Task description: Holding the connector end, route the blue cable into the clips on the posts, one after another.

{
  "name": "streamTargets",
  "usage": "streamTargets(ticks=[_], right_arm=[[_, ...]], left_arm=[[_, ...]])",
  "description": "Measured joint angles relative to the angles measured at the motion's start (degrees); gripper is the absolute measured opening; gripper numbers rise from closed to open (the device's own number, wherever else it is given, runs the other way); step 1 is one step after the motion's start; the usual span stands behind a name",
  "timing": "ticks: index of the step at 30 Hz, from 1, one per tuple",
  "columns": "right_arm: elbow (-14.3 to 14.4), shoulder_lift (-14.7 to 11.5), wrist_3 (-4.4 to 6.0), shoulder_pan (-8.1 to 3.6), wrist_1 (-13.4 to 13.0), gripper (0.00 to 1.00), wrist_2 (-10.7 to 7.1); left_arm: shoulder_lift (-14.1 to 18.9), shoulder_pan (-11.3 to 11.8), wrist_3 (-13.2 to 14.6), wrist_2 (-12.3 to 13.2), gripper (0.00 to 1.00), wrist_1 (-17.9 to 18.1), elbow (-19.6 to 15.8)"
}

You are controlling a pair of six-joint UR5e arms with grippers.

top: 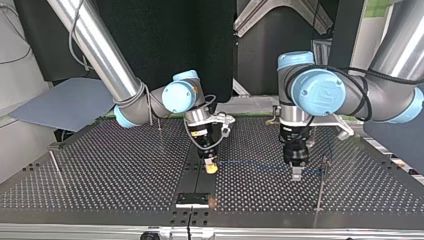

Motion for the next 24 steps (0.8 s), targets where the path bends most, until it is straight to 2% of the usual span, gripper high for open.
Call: streamTargets(ticks=[16,24], right_arm=[[0.0,0.0,0.0,-0.13,0.0,0.0,-0.02],[0.0,0.0,0.0,-0.08,0.1,0.0,-0.23]], left_arm=[[-0.6,0.2,-0.3,0.3,1.0,1.6,0.1],[-2.3,0.2,-0.3,0.0,1.0,2.9,0.1]])
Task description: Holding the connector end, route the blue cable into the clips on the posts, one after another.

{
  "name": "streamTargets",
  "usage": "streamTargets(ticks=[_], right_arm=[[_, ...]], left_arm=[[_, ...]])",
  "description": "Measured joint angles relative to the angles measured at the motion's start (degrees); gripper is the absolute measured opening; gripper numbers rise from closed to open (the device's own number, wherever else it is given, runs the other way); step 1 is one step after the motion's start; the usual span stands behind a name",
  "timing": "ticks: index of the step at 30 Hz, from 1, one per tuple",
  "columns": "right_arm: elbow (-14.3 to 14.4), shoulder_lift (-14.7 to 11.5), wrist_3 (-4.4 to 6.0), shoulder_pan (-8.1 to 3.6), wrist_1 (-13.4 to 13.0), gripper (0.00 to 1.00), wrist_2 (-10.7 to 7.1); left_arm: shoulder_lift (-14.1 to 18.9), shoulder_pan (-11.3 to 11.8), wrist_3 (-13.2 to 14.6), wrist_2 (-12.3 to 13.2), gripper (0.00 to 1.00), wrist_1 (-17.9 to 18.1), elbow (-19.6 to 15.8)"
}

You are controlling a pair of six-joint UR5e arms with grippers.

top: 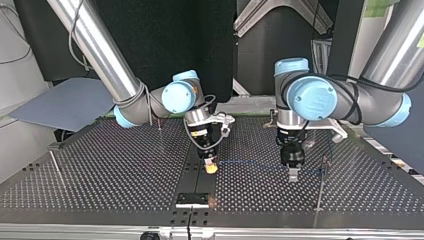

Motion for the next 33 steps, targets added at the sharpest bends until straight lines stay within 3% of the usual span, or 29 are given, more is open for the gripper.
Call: streamTargets(ticks=[15,33], right_arm=[[0.0,0.0,0.0,-0.05,0.2,0.0,-0.03],[0.0,0.1,0.0,-0.17,0.2,0.0,-0.03]], left_arm=[[0.0,0.3,0.8,-2.4,1.0,1.0,0.0],[0.2,-0.1,1.8,-2.2,1.0,2.3,0.0]])
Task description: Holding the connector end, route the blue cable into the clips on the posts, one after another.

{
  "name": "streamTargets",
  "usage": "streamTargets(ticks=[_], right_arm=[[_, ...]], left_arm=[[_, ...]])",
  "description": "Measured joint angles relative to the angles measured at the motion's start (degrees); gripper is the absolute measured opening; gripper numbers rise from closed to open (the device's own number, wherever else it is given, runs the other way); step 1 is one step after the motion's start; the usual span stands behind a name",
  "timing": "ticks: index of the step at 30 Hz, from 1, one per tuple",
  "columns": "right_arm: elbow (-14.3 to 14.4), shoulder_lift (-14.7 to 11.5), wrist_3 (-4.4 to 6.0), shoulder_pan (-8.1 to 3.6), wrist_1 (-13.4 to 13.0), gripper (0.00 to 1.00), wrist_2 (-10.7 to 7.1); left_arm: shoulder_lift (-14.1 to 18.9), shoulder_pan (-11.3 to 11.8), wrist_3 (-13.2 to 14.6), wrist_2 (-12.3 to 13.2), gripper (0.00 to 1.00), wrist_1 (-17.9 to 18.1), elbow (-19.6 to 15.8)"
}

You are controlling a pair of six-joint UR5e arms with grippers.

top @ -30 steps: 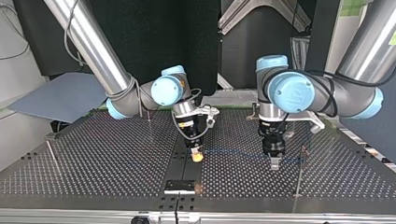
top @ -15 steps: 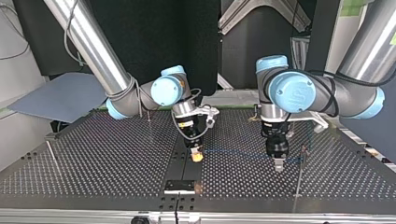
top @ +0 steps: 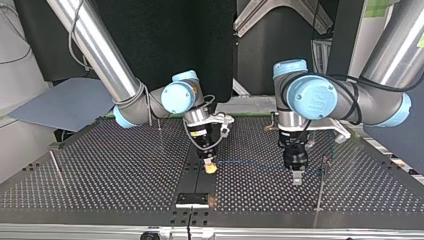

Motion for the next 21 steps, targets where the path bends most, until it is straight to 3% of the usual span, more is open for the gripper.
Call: streamTargets(ticks=[3,4,5,6,8,9,11,15,17,21], right_arm=[[0.0,0.0,0.0,-0.02,0.0,0.0,0.0],[0.0,0.0,0.0,-0.03,0.0,0.0,0.0],[0.0,0.0,0.0,0.0,0.0,0.0,0.0],[0.0,0.0,0.0,0.03,0.0,0.0,0.0],[0.0,0.0,0.0,0.01,0.0,0.0,-0.01],[0.0,0.0,0.0,-0.01,0.0,0.0,-0.03],[0.0,0.0,0.0,-0.02,0.0,0.0,-0.06],[0.0,0.0,0.0,0.06,0.0,0.0,-0.08],[0.0,0.0,0.0,0.09,0.0,0.0,-0.1],[0.0,0.1,0.0,0.09,0.1,0.0,-0.16]], left_arm=[[0.0,0.0,0.1,-0.1,1.0,0.1,0.0],[0.0,0.0,0.0,-0.2,0.95,0.1,0.0],[0.0,0.0,-0.1,-0.2,0.8,0.1,0.0],[0.0,0.0,-0.2,-0.2,0.8,0.1,0.0],[0.0,0.0,-0.5,-0.2,0.55,0.2,0.0],[0.0,0.0,-0.7,-0.2,0.55,0.3,0.0],[0.0,-0.1,-0.9,-0.2,0.37,0.3,0.0],[0.2,-0.2,-1.1,-0.1,0.26,0.5,0.0],[0.3,-0.2,-1.2,-0.2,0.11,0.6,0.0],[0.9,-0.2,-1.2,-0.3,0.03,1.3,0.0]])
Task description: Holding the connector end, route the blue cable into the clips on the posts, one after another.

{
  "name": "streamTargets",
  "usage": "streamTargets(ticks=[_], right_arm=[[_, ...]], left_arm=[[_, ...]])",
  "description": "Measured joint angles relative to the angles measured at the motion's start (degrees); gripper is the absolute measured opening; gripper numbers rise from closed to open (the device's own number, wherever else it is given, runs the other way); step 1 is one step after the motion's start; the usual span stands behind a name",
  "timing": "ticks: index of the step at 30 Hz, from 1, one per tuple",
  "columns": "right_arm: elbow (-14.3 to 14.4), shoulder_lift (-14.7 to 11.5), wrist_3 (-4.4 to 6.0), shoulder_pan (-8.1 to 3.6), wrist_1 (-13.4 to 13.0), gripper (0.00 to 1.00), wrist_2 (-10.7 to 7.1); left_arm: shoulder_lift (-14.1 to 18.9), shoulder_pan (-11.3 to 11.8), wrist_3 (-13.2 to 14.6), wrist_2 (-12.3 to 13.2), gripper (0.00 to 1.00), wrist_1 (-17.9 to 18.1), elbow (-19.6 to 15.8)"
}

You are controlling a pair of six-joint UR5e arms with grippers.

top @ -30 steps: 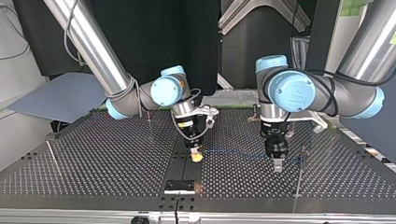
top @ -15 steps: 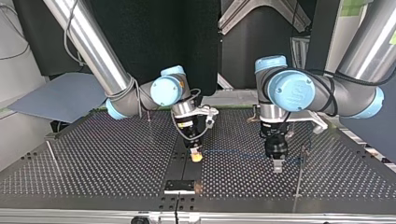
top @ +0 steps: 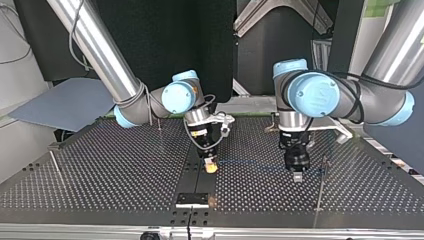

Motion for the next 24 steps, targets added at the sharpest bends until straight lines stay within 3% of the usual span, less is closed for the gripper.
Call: streamTargets(ticks=[24], right_arm=[[0.1,0.0,-0.01,-0.14,1.0,0.0,-0.02]], left_arm=[[1.2,0.1,-1.0,1.0,0.0,0.9,0.0]])
